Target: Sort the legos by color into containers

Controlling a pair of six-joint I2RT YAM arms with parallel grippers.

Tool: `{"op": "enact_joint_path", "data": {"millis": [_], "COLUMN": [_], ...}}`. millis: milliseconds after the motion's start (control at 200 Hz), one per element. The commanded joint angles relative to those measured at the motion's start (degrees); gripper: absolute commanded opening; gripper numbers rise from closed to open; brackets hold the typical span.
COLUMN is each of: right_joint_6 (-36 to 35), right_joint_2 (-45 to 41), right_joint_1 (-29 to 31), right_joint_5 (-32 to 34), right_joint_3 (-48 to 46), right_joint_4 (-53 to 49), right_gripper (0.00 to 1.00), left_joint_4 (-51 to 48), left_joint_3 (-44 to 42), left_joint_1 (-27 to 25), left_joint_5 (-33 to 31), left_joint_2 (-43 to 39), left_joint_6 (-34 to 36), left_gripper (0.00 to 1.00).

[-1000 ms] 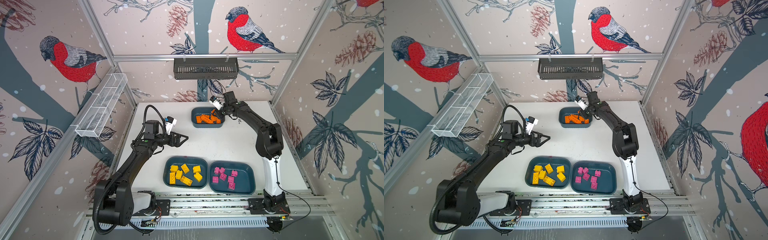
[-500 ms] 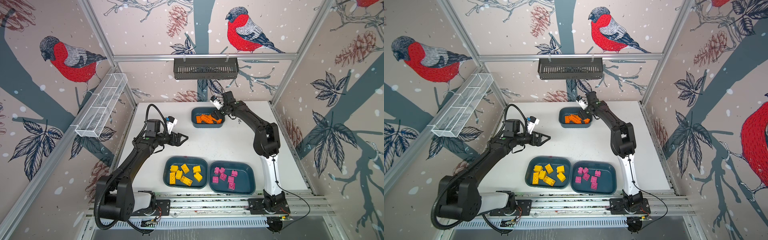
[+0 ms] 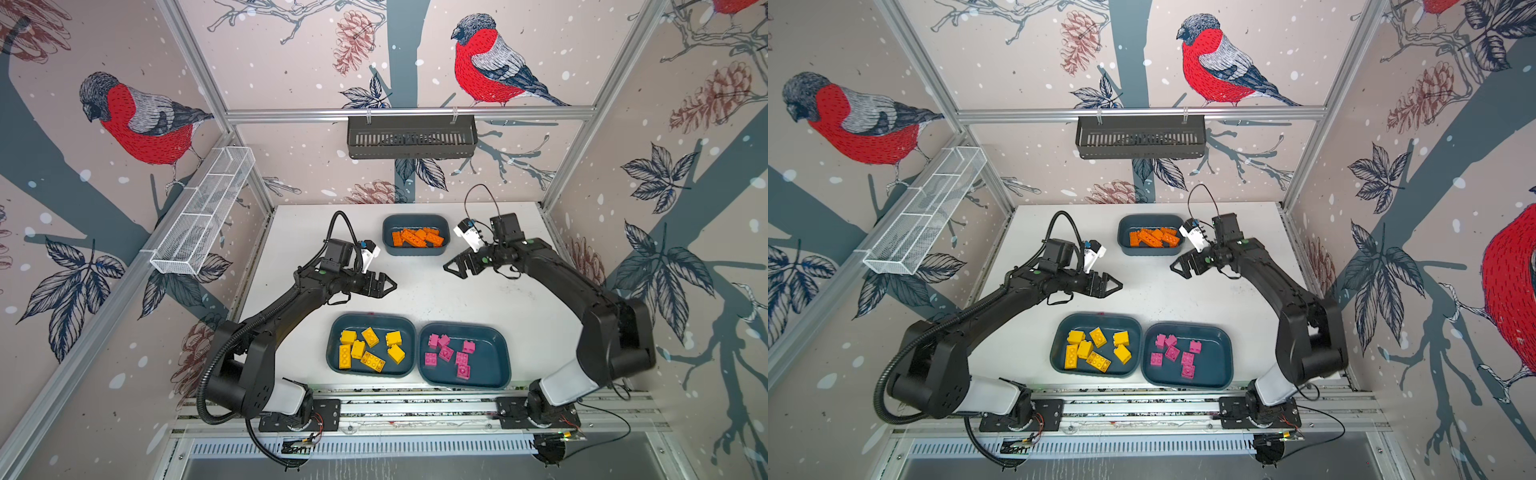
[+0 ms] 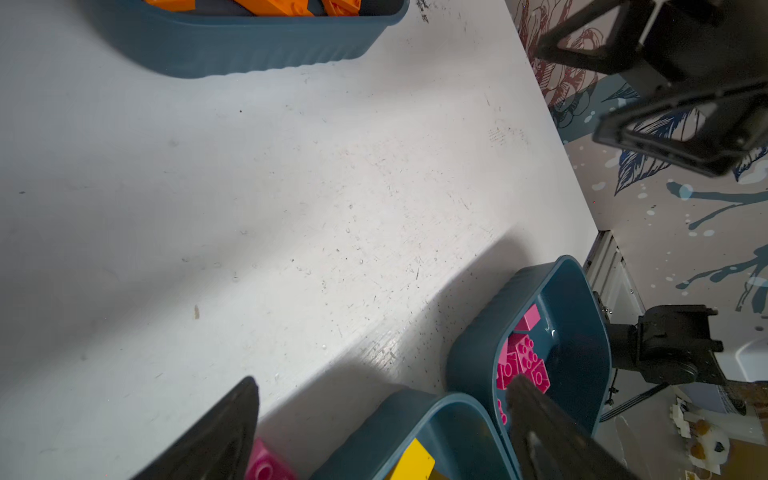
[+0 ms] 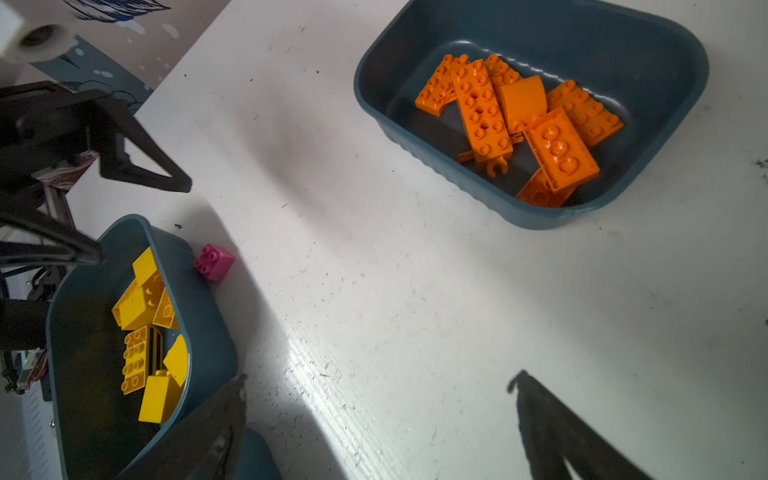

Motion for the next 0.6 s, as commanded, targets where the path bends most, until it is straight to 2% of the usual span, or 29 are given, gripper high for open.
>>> {"op": "enact_joint_path", "data": {"millis": [0,230,445,595], "right_joint_6": [2.7,3.2,2.4,2.1], "right_joint_2": [-4.6,-8.3,-8.7,-8.8], "right_joint_1": [-0.7,-3.8,-5.8,-6.7], "right_joint_5": [-3.3,-2.9,-2.6,-2.5], "right_joint_3": [-5.5,-9.4,-10.9,-11.2], "right_joint_4": [5.2,4.0,3.3,3.2], "right_gripper": [0.99,0.99,0.99,0.99], "left_joint_4": [-1.6,-7.1,-19.0,-23.3], "left_joint_3": [1.7,8.7,19.0,21.7], "left_joint_1": [-2.2,-8.2,-14.6,-15.9], "left_joint_5": [-5.0,-8.4,-10.0,-12.1], "left_joint_2": [2.5,12.0,23.8,27.1], "left_joint_6": [-3.0,-8.3,-10.8,-12.1], "left_gripper": [0.91,0.89,0.86,0.83]}}
